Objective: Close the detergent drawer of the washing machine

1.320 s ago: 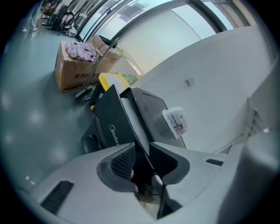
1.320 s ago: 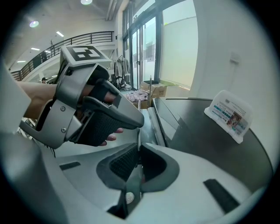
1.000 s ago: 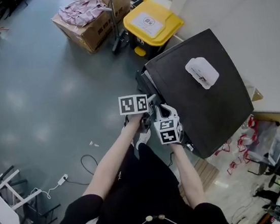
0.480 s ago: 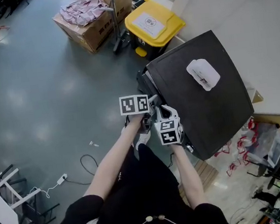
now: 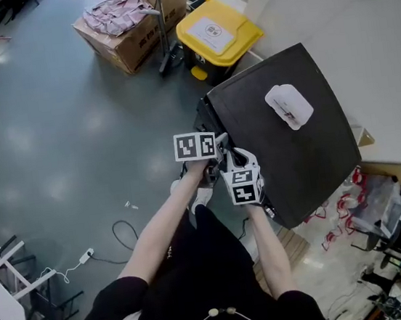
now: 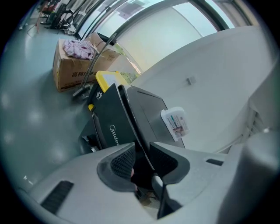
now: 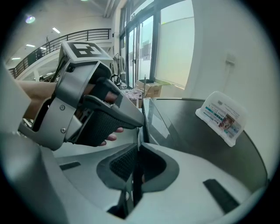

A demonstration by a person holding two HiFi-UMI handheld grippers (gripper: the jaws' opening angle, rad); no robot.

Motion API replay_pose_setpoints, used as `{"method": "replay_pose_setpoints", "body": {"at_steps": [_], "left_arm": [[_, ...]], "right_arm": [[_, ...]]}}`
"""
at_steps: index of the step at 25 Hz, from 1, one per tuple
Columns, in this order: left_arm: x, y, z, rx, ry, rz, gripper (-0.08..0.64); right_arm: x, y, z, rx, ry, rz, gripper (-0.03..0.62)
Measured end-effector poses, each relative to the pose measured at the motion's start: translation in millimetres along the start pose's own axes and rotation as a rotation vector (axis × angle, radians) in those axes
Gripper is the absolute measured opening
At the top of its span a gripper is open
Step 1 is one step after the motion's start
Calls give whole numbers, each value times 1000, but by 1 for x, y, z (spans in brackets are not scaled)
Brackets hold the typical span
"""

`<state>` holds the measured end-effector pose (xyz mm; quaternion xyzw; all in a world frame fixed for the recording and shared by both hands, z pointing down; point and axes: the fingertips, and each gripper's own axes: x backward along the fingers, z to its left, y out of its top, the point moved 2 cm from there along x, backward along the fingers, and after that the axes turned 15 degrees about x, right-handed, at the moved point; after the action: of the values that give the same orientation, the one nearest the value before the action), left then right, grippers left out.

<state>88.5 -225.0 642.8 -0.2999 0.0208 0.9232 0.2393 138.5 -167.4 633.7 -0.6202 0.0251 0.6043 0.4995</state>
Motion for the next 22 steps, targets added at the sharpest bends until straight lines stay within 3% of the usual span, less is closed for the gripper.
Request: {"method": "replay_pose_setpoints", "body": {"at_steps": [7, 10, 13, 15, 19, 22], "left_arm": [[-7, 3, -4, 14, -15, 11, 104], [-9, 3, -2, 62, -17, 12, 106], [-10, 5, 2, 106, -3, 2, 106], [-13, 4, 2, 110, 4, 4, 106], [-23, 5, -3, 140, -32, 0, 120], [-24, 6, -3, 116, -59, -7, 110]], "right_arm": [[-2, 2, -6, 19, -36, 37, 35], [4, 5, -6, 72, -59, 44, 45], [-1, 1, -6, 159, -53, 80, 189], [-4, -2, -13, 187, -99, 84, 131], [-7, -2, -23, 136, -154, 60, 122], [-9, -1, -25, 167, -166, 66, 123]]}}
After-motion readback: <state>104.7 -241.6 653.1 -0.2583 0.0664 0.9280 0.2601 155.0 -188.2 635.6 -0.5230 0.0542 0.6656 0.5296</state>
